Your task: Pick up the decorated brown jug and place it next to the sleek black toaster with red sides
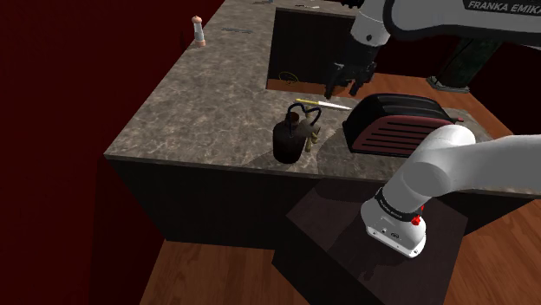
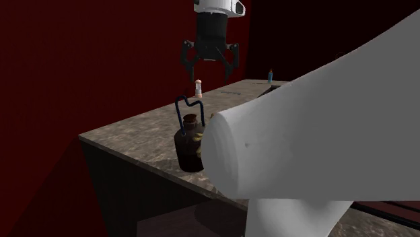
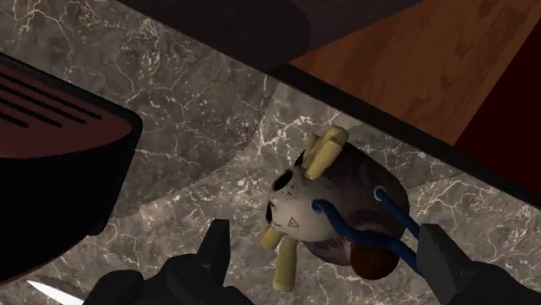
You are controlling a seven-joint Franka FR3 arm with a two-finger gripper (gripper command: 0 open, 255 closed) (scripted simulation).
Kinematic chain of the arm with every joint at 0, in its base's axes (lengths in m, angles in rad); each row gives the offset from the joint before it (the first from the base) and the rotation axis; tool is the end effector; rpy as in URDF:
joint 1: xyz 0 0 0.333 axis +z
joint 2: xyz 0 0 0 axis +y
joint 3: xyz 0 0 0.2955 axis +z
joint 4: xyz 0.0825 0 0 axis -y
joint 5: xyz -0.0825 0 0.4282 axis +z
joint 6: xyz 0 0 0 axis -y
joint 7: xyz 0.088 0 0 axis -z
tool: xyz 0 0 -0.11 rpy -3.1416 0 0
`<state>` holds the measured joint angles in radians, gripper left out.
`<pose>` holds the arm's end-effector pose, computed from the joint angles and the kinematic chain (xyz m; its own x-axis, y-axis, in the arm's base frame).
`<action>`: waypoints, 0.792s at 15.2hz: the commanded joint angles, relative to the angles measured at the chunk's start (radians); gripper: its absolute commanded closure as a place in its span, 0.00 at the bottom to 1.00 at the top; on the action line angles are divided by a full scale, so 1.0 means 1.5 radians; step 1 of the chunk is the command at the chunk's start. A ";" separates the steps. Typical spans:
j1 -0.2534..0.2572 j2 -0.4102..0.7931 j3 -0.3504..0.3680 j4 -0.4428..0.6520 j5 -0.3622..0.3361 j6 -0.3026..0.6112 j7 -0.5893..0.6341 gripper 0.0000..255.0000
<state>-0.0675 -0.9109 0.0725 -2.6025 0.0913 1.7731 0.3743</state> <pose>0.3494 0.0101 0.5063 0.9147 -0.3993 0.0625 -0.3959 -0.9163 -0.0604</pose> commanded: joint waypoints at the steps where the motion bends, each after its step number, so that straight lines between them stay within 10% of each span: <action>1: -0.005 -0.030 0.038 -0.070 0.012 0.070 0.054 0.00; 12: -0.029 -0.001 0.242 -0.273 0.069 0.400 0.299 0.00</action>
<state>-0.1074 -0.9242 0.4254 -2.9977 0.1923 2.3421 0.8134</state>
